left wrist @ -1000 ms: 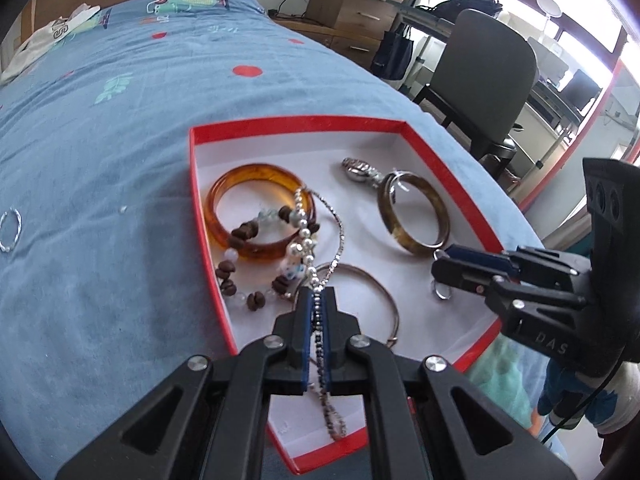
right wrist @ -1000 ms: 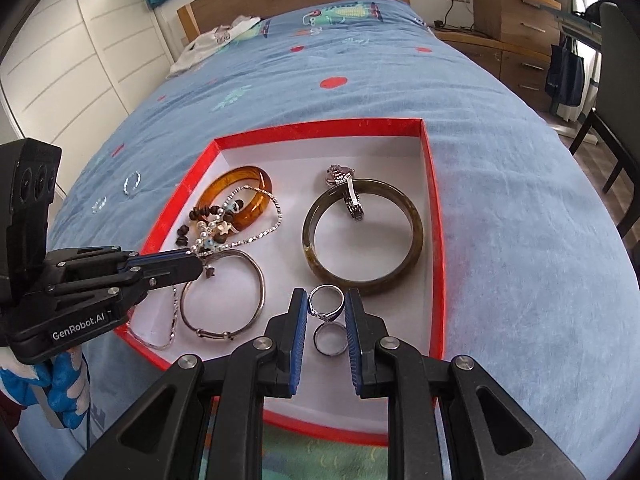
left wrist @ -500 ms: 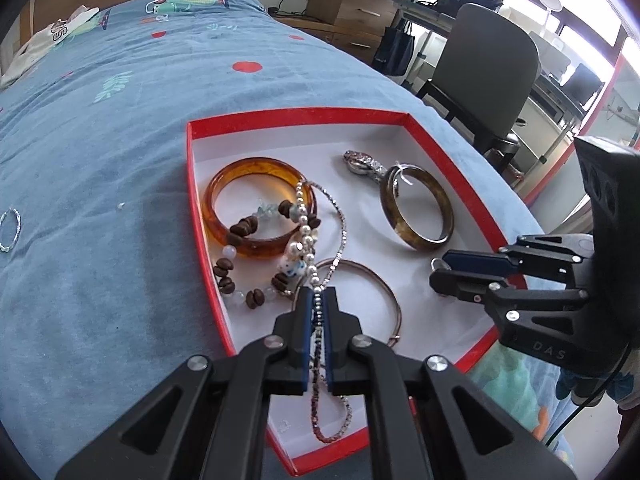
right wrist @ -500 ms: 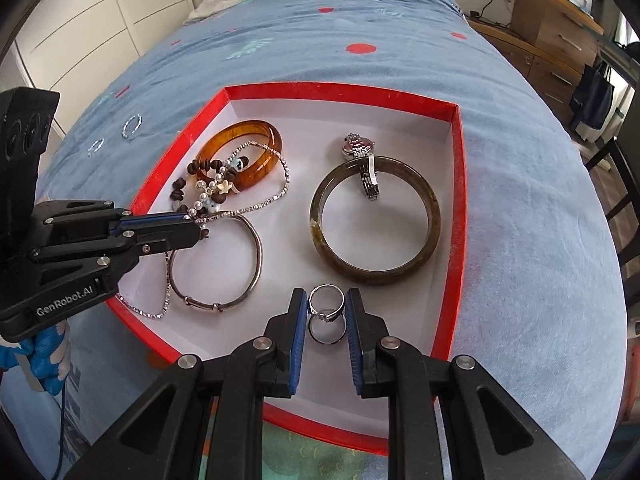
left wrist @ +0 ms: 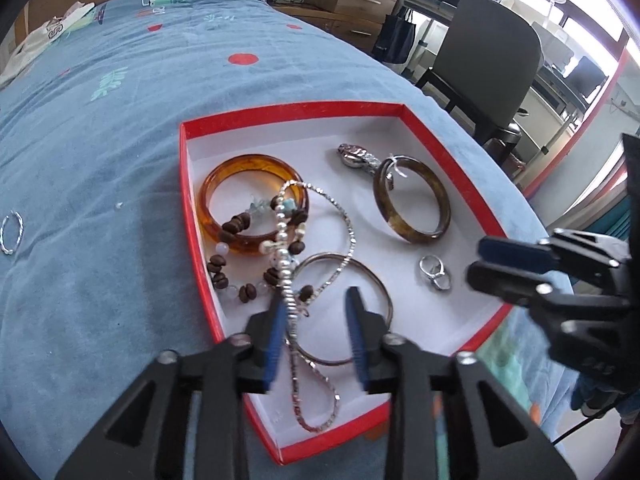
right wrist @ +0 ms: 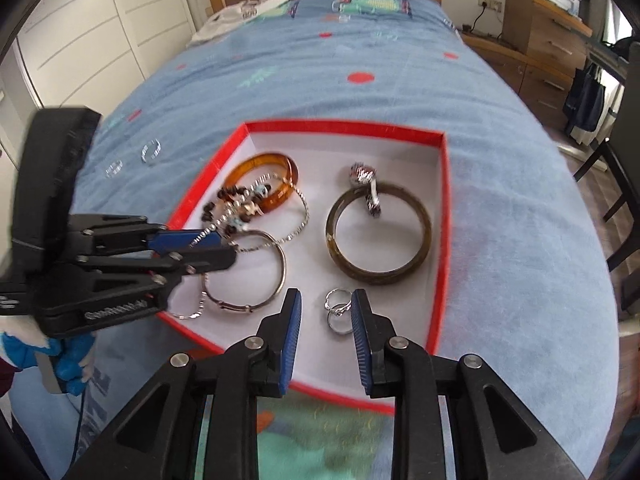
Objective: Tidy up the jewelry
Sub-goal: 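Carry the ring and bead chain into the red box and open both tools, then withdraw both tools from the box toward the two twisted hoop earrings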
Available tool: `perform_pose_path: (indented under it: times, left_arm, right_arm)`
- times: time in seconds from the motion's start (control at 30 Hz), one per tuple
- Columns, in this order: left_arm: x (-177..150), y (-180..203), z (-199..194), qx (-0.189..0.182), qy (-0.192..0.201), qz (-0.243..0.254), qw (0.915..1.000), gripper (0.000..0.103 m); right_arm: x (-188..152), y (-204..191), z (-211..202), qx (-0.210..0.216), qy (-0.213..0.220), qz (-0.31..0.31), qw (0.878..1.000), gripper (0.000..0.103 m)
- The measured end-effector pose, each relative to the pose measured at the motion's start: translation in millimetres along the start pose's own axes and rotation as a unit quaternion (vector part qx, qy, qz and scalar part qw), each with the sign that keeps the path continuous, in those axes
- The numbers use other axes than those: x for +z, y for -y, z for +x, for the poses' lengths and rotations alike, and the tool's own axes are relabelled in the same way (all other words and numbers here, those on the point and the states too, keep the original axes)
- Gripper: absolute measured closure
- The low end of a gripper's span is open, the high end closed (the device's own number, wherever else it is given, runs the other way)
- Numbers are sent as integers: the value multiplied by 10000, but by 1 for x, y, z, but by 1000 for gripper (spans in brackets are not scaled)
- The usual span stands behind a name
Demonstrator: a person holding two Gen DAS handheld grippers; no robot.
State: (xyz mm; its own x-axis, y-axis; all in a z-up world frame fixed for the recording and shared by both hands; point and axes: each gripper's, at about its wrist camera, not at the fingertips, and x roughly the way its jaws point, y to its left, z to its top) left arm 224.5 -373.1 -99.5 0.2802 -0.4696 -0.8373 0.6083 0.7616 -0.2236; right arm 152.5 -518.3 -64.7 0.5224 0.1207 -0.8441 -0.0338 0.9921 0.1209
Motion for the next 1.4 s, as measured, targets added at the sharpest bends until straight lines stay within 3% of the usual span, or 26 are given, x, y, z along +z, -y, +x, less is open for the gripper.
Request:
perform_pose_path:
  times: [0.13,0.4,0.5,0.67,0.73,0.8,1.17,1.4]
  left_arm:
    - [-2,4,-17,6,106,17,9999,68]
    - [-15,5,-91,200,547,39,9983,67]
    - [-27,0,-123,304,723,-34,9969,67]
    - [-55,-12,-179,418,978,-209,9941,66]
    - [-66,-14,-197,496,1051,-251,9929,60]
    - [-79,-19,-218,628,1164,-323,9907,53]
    - [-158,-83,-322,1308,1753,-728,9731,52]
    - [-191,-131,-353,1698,1830,-1093,9621,51]
  right_arm:
    - [-4,3,-26,-49,208,138,9997,77]
    - [-22,9,-80,-281,514,426,9974,75]
    - [-30,4,-102,-351,651,470,9962,65]
    - [-41,-19,-134,-332,917,466,9941,61]
    - [-45,-32,-147,-296,1024,431,9934,60]
    - [-48,-46,-159,-265,1116,375,9927,58]
    - [-56,-110,-202,-155,1494,180,9885,53]
    - [-51,-141,-195,-6,1577,56,9875,48]
